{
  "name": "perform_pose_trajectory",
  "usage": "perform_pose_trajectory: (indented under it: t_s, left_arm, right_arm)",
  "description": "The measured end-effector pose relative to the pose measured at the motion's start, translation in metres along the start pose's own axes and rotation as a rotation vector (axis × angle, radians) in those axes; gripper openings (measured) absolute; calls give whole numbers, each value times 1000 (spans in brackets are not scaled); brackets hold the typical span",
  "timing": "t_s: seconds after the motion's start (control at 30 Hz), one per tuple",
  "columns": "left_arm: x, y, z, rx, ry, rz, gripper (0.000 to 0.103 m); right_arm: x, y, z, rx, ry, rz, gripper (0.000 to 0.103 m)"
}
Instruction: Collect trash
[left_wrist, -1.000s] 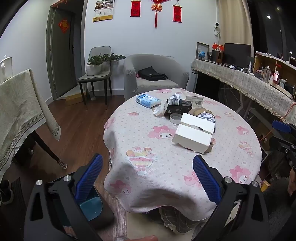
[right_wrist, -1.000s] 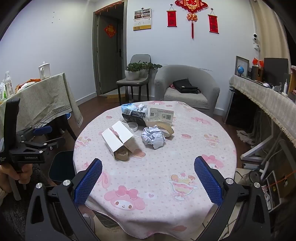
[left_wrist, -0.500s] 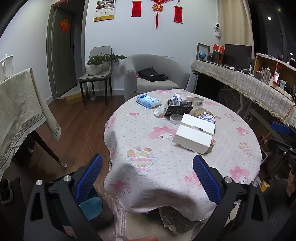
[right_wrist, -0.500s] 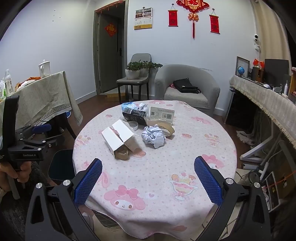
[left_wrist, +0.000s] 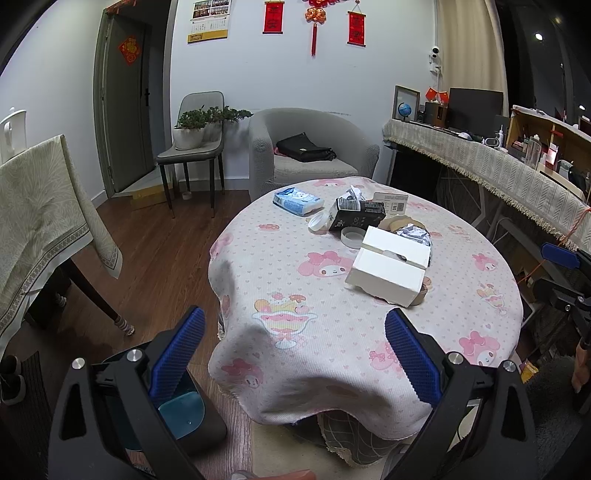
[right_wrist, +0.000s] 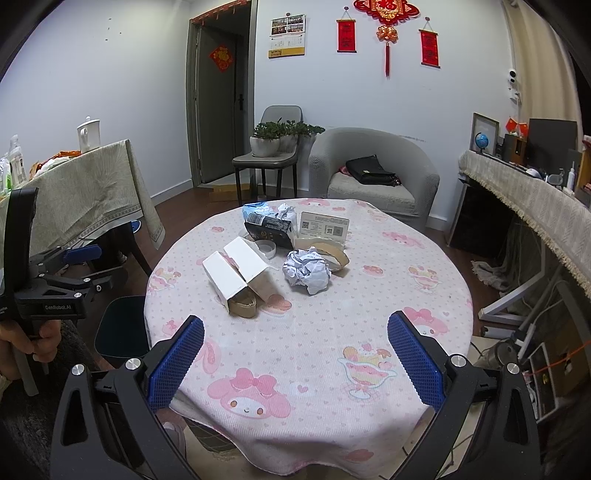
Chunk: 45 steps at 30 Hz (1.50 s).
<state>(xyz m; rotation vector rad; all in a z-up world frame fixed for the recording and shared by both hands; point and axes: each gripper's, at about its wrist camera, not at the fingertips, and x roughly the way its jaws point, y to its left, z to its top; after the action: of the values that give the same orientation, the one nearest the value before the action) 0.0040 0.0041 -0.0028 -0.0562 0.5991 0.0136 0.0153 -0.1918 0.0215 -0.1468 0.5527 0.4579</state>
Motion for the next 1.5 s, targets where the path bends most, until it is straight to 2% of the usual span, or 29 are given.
perform_pose_trajectory:
  t_s: [1.5]
  left_arm:
    - [-4, 2, 0, 8, 3, 1, 99]
  right_arm:
    - [0, 1, 1, -6, 5, -4, 100]
